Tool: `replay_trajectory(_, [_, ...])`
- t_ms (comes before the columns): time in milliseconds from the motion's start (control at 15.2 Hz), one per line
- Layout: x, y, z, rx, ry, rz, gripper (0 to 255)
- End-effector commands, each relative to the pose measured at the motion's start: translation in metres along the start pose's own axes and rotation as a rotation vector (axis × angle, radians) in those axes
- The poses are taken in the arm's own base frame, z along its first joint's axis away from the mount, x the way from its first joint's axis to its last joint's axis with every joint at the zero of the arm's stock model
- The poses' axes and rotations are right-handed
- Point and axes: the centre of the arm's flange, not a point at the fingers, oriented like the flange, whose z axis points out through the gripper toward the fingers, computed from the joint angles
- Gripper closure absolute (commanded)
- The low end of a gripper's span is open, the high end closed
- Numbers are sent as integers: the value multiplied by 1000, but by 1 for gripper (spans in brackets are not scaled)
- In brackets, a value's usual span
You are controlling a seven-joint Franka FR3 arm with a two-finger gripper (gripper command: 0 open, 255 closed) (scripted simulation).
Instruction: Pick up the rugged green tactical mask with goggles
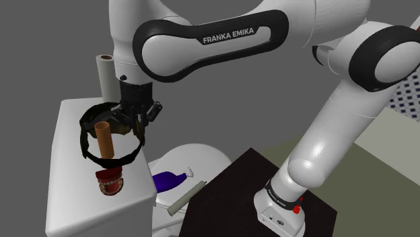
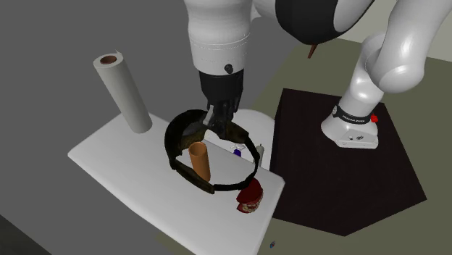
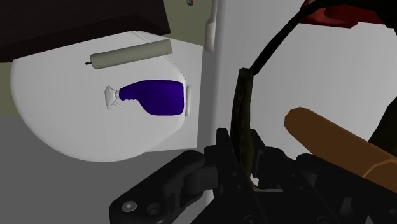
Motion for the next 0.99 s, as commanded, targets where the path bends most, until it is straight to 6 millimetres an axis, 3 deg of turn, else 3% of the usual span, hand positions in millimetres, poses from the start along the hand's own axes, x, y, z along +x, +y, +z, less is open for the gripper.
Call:
replay_trajectory(0, [-1,0,-4,-2,-2,-1,255])
replay_trajectory(924, [-3,0,-78,-2,-2,-1,255])
